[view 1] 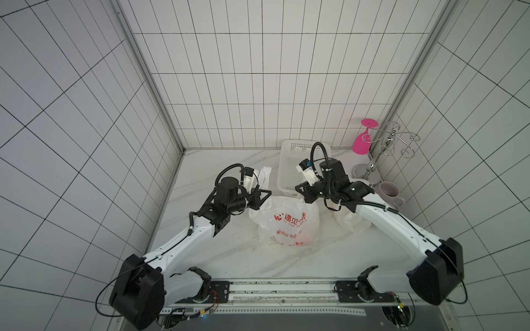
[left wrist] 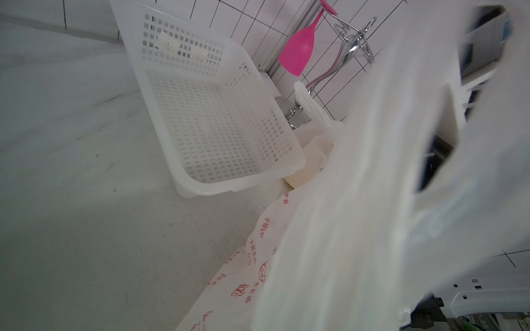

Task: Place the peach into a plastic bag & tie a knot
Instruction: Cross the plastic bag at the center of the board.

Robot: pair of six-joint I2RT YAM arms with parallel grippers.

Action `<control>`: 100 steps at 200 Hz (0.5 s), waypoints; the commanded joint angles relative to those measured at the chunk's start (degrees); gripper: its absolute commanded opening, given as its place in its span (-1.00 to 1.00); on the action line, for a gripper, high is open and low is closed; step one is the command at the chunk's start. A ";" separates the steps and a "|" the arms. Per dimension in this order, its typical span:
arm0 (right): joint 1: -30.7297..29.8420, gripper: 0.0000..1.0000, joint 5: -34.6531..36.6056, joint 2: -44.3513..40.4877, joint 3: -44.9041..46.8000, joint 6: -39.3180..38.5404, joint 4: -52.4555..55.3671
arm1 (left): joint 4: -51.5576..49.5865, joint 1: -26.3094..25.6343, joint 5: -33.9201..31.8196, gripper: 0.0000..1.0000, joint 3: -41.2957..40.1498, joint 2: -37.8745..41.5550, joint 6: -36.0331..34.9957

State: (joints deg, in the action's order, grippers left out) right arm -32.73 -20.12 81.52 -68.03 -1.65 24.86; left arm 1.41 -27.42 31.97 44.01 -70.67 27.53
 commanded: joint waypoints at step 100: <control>9.40 0.21 -21.97 -3.65 -0.45 11.71 -9.13 | 2.55 4.47 9.15 -1.00 -1.19 -3.30 1.70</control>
State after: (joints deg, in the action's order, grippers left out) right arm -26.87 -34.37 82.83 -69.12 6.35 20.27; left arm -0.30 -23.16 37.76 43.72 -74.52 28.75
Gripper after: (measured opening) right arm 0.554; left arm 0.046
